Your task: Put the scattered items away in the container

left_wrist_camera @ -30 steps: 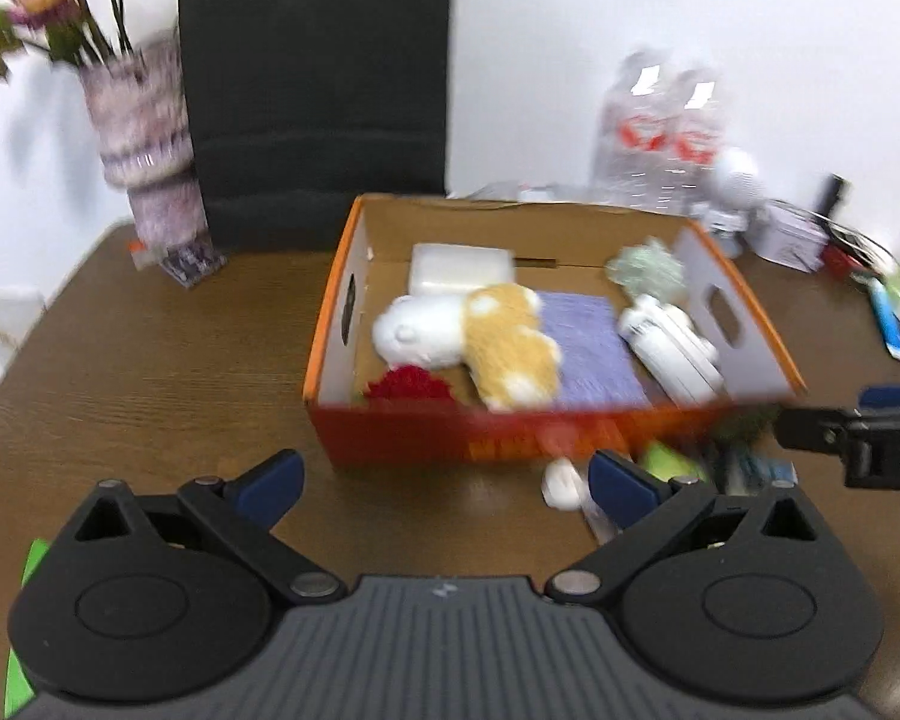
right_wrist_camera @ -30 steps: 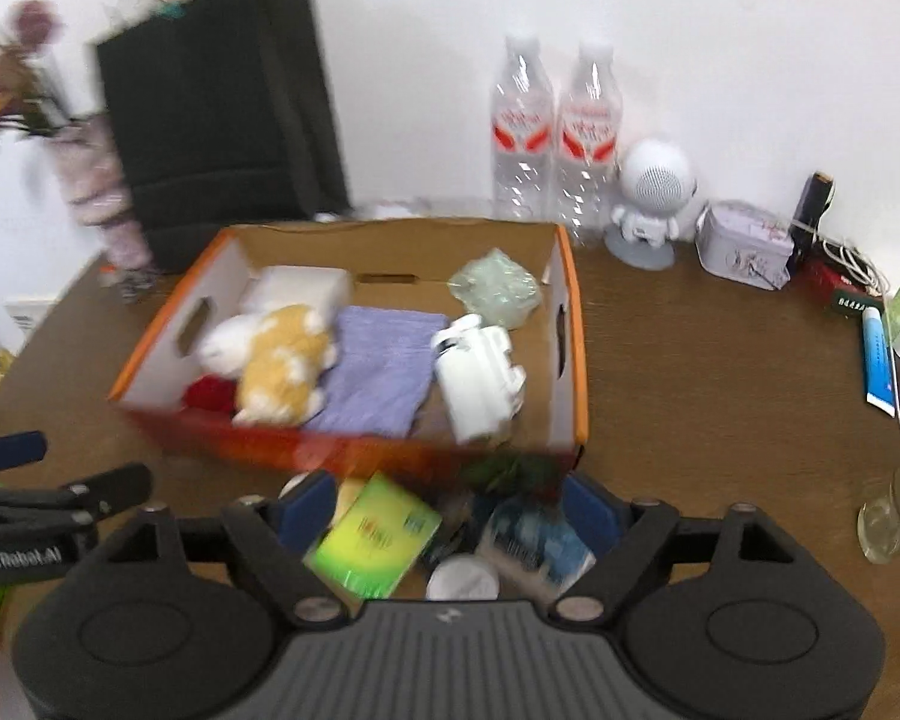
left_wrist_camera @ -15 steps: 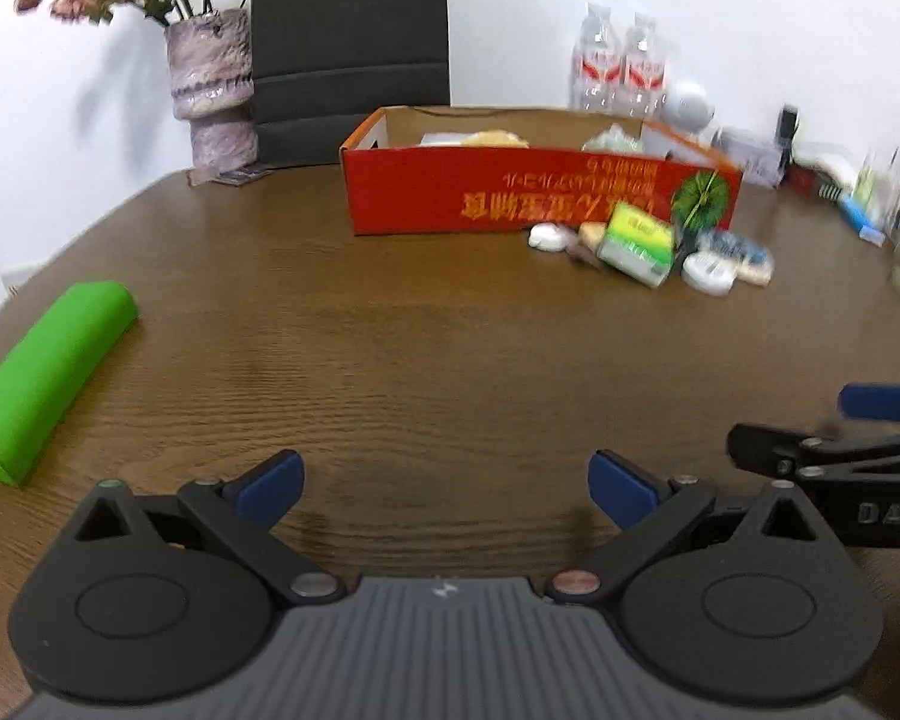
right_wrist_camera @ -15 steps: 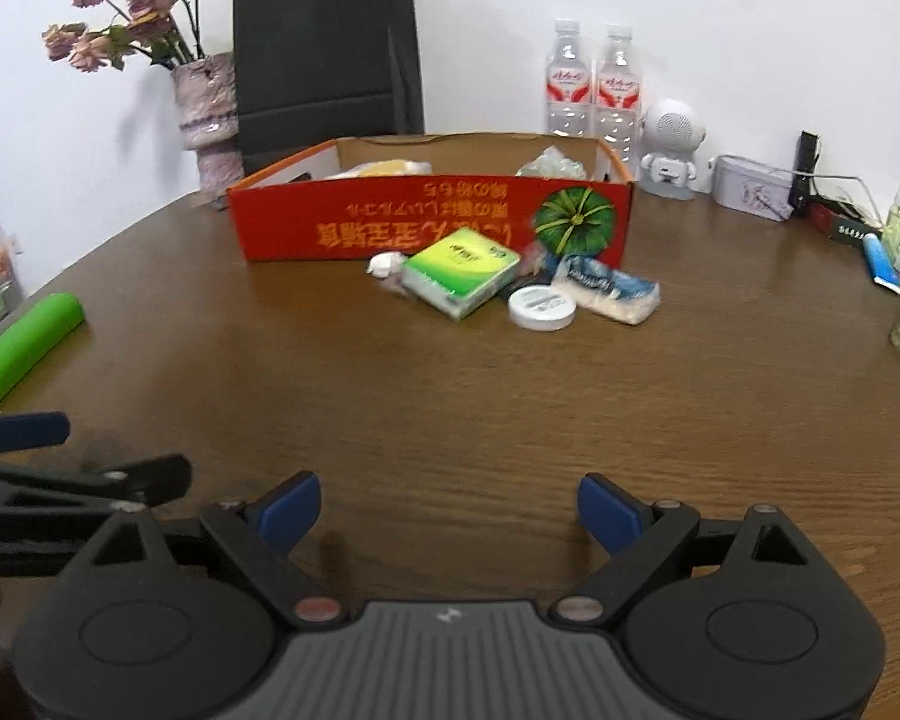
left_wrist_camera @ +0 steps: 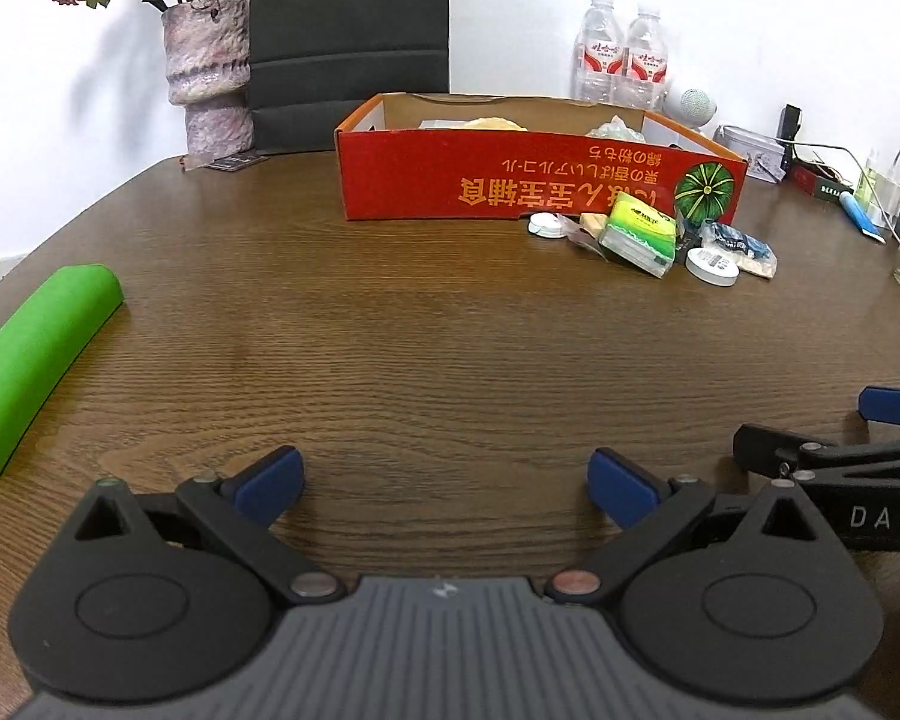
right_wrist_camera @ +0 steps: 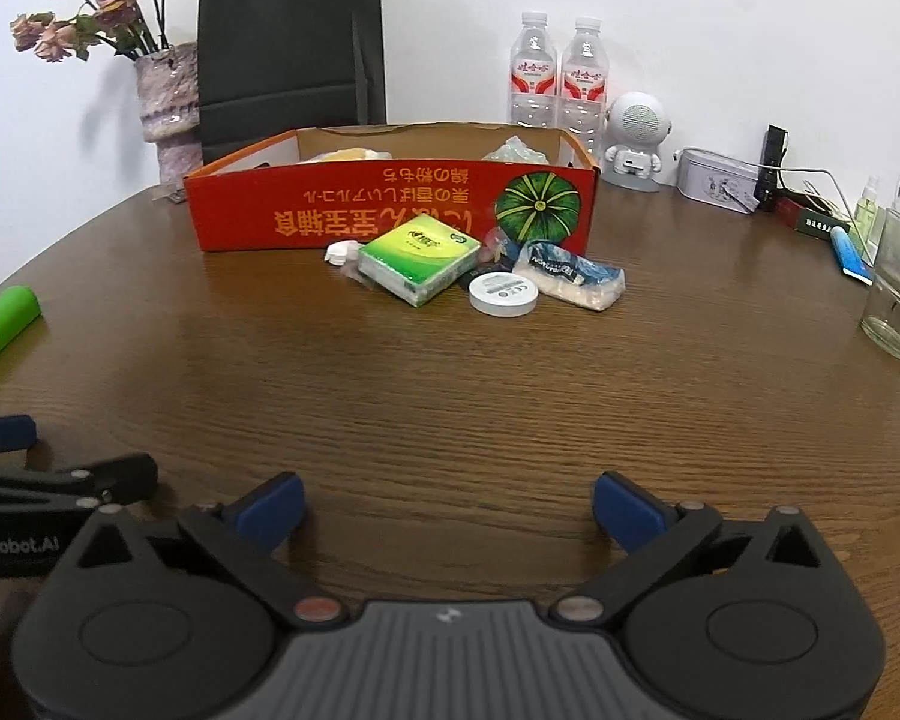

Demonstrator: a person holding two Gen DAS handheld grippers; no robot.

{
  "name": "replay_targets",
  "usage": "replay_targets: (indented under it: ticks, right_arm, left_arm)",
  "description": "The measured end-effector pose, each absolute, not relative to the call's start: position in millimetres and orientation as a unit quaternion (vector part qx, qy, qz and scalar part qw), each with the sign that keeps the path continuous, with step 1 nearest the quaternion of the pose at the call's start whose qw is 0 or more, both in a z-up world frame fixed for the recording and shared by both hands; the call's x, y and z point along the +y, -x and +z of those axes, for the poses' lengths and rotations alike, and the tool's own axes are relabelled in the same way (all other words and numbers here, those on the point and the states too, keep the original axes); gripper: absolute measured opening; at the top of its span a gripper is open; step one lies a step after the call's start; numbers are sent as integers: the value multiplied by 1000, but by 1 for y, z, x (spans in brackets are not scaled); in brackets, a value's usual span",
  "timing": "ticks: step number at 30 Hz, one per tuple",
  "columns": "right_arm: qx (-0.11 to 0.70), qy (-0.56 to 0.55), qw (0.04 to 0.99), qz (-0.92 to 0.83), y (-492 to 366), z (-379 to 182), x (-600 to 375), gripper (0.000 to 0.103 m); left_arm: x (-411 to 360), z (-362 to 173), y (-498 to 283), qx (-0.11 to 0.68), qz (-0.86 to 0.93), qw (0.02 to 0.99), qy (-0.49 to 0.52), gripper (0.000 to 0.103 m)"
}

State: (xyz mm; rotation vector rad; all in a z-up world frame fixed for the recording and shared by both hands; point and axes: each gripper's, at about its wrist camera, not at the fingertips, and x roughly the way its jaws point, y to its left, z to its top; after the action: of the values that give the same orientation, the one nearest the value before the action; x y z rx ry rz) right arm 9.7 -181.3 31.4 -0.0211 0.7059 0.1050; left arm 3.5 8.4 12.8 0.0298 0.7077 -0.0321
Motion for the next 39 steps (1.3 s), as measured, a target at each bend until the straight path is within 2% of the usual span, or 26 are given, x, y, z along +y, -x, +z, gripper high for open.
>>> replay_targets:
  ticks: [32,34,35,36,39]
  right_arm:
    - [345,11,937,54,-9,32,-183,103]
    - [353,26,932,73,-15,36,-185,96]
    - [353,35,932,78,-18,42,-189,82]
    - [342,35,936,72,-22,52,-196,78]
    - [295,0,955,39,-39,82,-229,78]
  left_arm:
    - [10,13,-5,345,-14,939,-10,103]
    - [10,18,-13,337,-13,941,-1,103]
    - [8,25,-20,332,-21,943,-2,103]
    - [4,33,-29,324,-34,945,-7,103]
    - [-21,56,-66,289,-113,950,-34,103]
